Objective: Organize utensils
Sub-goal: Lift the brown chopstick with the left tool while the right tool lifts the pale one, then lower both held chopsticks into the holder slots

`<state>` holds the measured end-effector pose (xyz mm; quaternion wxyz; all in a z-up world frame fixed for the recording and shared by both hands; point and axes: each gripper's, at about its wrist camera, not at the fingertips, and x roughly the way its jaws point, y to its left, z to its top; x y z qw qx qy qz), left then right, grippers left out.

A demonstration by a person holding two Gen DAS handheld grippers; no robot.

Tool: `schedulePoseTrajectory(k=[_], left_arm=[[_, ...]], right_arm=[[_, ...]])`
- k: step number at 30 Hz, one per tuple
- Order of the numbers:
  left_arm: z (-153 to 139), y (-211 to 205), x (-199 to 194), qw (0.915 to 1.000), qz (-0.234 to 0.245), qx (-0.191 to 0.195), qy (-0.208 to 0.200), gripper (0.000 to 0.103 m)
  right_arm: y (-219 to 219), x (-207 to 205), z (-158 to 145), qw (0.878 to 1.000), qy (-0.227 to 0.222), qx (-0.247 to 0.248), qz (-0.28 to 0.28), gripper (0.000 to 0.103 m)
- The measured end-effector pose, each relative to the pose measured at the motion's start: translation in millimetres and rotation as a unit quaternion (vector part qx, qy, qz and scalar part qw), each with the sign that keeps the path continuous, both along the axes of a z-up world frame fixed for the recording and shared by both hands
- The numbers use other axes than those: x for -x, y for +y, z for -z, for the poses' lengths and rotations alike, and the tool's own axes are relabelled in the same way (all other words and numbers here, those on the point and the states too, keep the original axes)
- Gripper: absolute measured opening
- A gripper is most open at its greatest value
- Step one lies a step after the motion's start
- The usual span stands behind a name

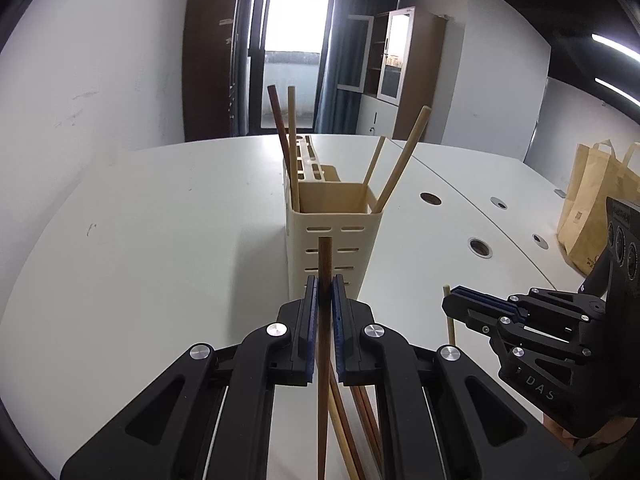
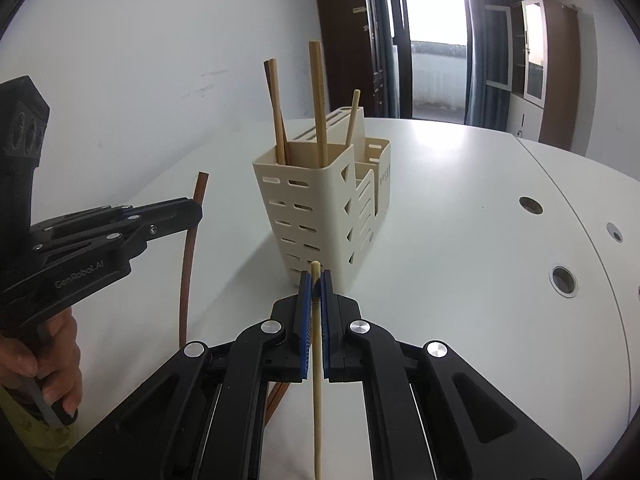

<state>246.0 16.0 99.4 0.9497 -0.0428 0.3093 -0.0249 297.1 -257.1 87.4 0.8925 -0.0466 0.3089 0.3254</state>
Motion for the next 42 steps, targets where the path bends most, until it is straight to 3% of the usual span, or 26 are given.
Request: schedulePoseTrajectory(k=[14, 32, 39, 42], left_arm=[[-36, -7, -1, 0.9987, 0.007, -0.014, -0.049, 0.006], [-75, 3, -21, 0.9927, 0.003, -0.009, -0.120, 0.006], [-88, 6, -24, 0.9886, -0.004, -0.009, -0.150, 0.006], [-93, 3, -19, 0.9846, 0.002, -0.016, -0.174, 0.006]], right_arm=[[2, -4, -36, 0.999, -0.040, -0.029, -0.008, 0.005], [34, -32, -78, 0.992, -0.095, -0.069, -0.043, 0.005], [31, -32, -97, 0.982, -0.156, -0.095, -0.037, 0.005], [28, -35, -104, 0.979, -0.161, -0.115, -0.050, 0.005]])
